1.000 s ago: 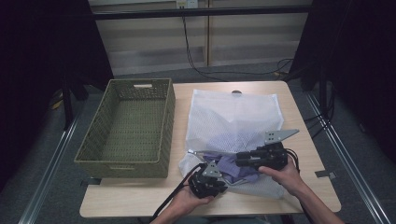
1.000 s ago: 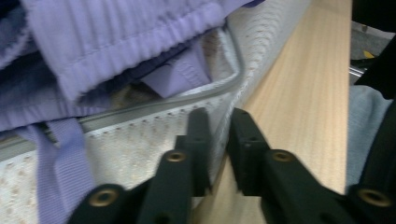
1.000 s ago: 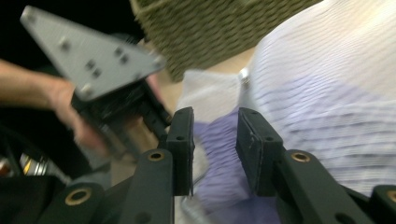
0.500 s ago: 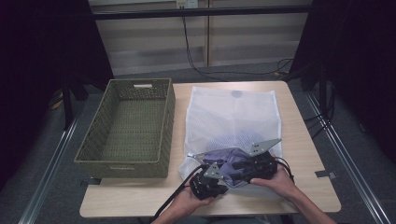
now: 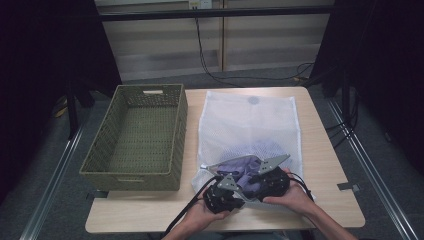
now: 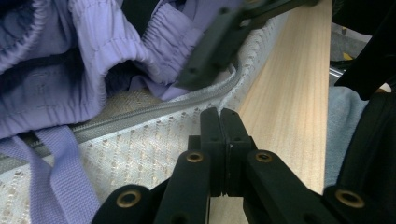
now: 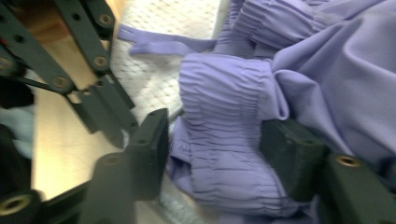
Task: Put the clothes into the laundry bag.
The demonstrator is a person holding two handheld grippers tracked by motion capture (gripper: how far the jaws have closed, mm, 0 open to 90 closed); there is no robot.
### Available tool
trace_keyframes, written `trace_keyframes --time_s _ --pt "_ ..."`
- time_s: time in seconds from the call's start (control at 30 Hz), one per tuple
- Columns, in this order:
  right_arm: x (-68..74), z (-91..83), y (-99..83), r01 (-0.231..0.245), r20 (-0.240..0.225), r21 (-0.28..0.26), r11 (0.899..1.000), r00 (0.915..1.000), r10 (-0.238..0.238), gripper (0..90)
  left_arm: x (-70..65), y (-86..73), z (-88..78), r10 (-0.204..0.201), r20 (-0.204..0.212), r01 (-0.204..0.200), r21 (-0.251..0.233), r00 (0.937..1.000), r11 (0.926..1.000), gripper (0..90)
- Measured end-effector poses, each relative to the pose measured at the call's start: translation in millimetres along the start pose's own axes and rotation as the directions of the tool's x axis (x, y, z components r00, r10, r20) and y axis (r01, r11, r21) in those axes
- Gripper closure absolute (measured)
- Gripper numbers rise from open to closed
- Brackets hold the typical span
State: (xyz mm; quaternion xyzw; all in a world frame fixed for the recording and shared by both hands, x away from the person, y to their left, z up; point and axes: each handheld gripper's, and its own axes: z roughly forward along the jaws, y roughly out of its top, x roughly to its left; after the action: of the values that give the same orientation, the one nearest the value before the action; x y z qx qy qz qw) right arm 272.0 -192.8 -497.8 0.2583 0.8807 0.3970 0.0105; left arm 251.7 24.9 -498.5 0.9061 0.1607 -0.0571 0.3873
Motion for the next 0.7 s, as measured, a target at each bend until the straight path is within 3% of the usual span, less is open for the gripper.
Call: trace_keyframes --time_s 0.13,0.33,0.37,0.4,0.43,0.47,0.5,0.7 --pt "5.4 1.9 0.7 0.056 0.07 0.01 0.998 0.9959 -0.057 52.1 0.9 0.3 -0.3 0.004 0.013 -0.005 0.014 0.9999 0.9999 89.8" --pt "6.0 3.5 3.3 0.044 0.084 0.019 0.999 0.9954 -0.045 53.6 -1.6 0.4 1.4 -0.007 0.008 0.007 0.004 0.9999 1.0 89.8" --pt "5.2 3.5 3.6 0.043 0.087 0.019 0.999 0.9952 -0.045 54.8 -1.2 1.0 0.6 0.007 0.007 -0.007 0.018 0.9999 0.9998 89.8" --pt "5.7 4.2 4.0 0.043 0.106 0.015 0.999 0.9933 -0.044 63.1 -1.2 0.7 0.8 0.01 0.009 -0.01 0.016 0.9999 0.9998 89.8" --pt "4.5 3.7 4.2 0.043 0.122 0.018 0.999 0.9916 -0.045 64.7 -1.1 0.9 0.6 0.013 0.01 -0.014 0.019 0.9999 0.9997 89.8" --pt "1.2 3.6 4.0 0.02 0.105 0.006 1.0 0.9942 -0.021 65.1 -2.7 0.7 1.7 -0.008 0.01 0.007 0.004 0.9999 1.0 89.8" --pt "-1.3 3.4 4.0 0.007 0.099 0.0 1.0 0.9951 -0.007 65.8 -1.1 0.9 0.7 0.015 0.01 -0.015 0.019 0.9998 0.9997 89.8" --pt "-3.2 5.9 7.4 0.008 0.124 -0.005 1.0 0.9923 -0.007 70.7 -0.7 1.2 0.8 0.026 0.014 -0.026 0.021 0.9996 0.9994 89.9"
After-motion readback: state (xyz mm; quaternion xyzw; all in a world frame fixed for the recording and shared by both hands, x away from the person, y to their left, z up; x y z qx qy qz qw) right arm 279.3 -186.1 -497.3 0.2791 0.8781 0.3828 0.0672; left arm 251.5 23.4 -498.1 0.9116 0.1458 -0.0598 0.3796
